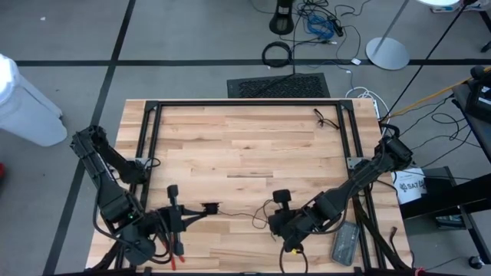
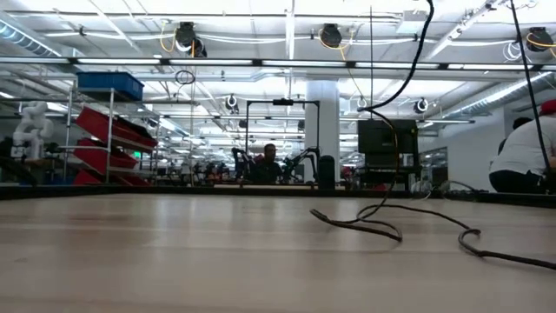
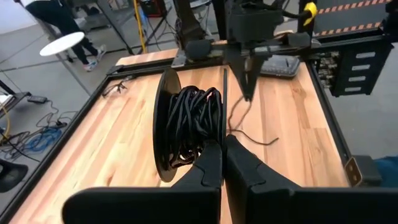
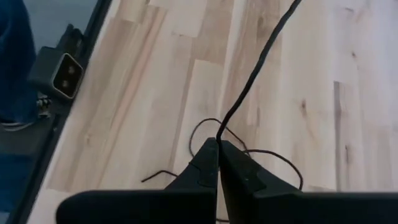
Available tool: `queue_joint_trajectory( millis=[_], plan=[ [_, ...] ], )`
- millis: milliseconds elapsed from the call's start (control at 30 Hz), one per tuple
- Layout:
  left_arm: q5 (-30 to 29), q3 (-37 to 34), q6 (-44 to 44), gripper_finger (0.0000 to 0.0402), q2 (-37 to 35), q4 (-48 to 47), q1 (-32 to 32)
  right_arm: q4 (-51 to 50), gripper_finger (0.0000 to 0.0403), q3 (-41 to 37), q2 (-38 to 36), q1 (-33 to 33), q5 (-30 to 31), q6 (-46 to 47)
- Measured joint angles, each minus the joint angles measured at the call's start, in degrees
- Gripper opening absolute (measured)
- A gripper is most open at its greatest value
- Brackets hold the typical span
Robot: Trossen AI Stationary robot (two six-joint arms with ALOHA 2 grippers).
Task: Coil cords
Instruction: Coil the black wire onto the black spool
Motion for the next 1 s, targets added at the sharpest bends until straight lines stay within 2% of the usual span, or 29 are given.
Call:
queue_joint_trajectory(
  millis=[333,667,1000],
  plan=[
    [3.73,0.00,0.02,0.0002,0.91,-2.54,0.39,-0.81,0.0000,4.71,0.00,0.57,4.60,-1.99],
    [11.66,0.00,0.77,0.0002,4.19,-4.19,1.28,0.82,0.0000,9.40,0.02,1.75,11.57,-9.60],
    [11.86,0.00,1.49,0.0002,4.68,-4.01,4.03,1.12,0.0000,14.36,0.02,3.56,11.37,-15.59]
  ],
)
